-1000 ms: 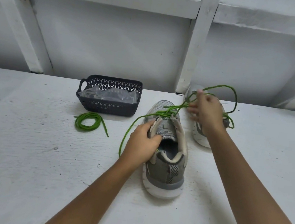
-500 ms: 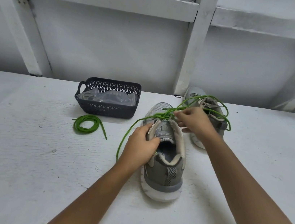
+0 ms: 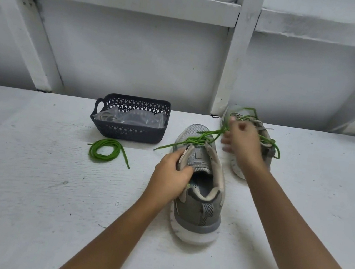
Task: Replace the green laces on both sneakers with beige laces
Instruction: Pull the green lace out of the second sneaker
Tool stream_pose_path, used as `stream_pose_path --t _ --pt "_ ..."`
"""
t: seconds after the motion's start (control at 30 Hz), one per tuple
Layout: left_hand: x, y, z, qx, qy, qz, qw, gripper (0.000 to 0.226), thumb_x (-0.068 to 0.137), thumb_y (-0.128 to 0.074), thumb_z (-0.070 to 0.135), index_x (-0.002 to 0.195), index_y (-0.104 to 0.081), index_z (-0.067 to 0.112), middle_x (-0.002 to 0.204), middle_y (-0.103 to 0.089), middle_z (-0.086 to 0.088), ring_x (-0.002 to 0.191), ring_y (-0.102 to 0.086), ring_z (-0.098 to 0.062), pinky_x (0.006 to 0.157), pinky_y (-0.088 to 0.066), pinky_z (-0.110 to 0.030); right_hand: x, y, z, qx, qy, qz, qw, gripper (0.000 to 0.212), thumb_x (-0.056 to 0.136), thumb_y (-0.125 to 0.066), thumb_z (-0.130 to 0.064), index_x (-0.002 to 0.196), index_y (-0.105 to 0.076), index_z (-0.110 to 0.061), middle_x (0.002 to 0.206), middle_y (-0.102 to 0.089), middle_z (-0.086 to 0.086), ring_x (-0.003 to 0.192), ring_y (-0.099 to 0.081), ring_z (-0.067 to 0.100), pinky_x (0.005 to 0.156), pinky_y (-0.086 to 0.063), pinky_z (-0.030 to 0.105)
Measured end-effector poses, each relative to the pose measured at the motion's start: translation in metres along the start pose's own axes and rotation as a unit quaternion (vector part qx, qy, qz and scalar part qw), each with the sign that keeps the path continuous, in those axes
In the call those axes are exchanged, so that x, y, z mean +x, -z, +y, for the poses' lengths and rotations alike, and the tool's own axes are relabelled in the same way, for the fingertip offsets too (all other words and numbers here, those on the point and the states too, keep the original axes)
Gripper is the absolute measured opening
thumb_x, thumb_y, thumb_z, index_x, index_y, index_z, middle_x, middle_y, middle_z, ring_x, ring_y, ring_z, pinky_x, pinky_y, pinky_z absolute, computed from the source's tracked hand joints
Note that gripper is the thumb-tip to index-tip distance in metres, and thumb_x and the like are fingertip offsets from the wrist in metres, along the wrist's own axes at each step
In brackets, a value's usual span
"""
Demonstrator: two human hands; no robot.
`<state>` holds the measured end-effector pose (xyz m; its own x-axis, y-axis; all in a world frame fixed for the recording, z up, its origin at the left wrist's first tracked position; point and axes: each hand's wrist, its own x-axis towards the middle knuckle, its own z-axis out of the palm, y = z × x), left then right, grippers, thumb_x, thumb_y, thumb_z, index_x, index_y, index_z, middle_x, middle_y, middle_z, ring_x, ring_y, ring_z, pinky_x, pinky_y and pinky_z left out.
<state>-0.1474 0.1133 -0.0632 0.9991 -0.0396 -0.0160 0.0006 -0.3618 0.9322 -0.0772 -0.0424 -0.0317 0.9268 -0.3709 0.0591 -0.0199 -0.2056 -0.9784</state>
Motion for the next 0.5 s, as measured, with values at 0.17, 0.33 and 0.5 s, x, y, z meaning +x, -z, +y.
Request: stream_pose_path --t 0.17,0.33,0.5 --pt "0.001 -0.001 0.000 0.000 0.000 0.000 1.000 0.044 0.085 -0.053 0.015 0.128 -0.056 0.028 0.114 -0.063 0.001 0.099 -0.059 -0.017 0.090 -0.049 -0.035 -0.002 -0.008 0.018 -0.208 0.037 -0.097 0.973 0.034 0.092 -0.057 -0.032 0.074 -0.064 -0.004 0.056 -0.054 0.004 0.050 -0.045 0.012 0.051 -0.035 0.023" --pt "0.001 0.000 0.000 -0.002 0.002 -0.001 1.000 0.044 0.086 -0.052 0.015 0.129 -0.055 0.027 0.113 -0.063 0.002 0.096 -0.059 -0.014 0.081 -0.046 -0.027 0.008 -0.007 0.024 -0.201 0.055 -0.073 0.975 0.024 0.091 -0.059 -0.015 0.076 -0.066 0.003 0.069 -0.063 0.014 0.064 -0.058 0.024 0.063 -0.052 0.033" --pt "0.000 0.000 0.000 0.001 -0.004 -0.004 1.000 0.044 0.087 -0.051 0.016 0.129 -0.054 0.027 0.116 -0.060 0.001 0.099 -0.058 -0.015 0.088 -0.048 -0.032 0.011 0.003 0.005 0.095 0.044 0.089 0.990 0.016 0.099 -0.044 -0.014 0.085 -0.051 -0.011 0.076 -0.057 0.007 0.063 -0.059 0.013 0.054 -0.055 0.023"
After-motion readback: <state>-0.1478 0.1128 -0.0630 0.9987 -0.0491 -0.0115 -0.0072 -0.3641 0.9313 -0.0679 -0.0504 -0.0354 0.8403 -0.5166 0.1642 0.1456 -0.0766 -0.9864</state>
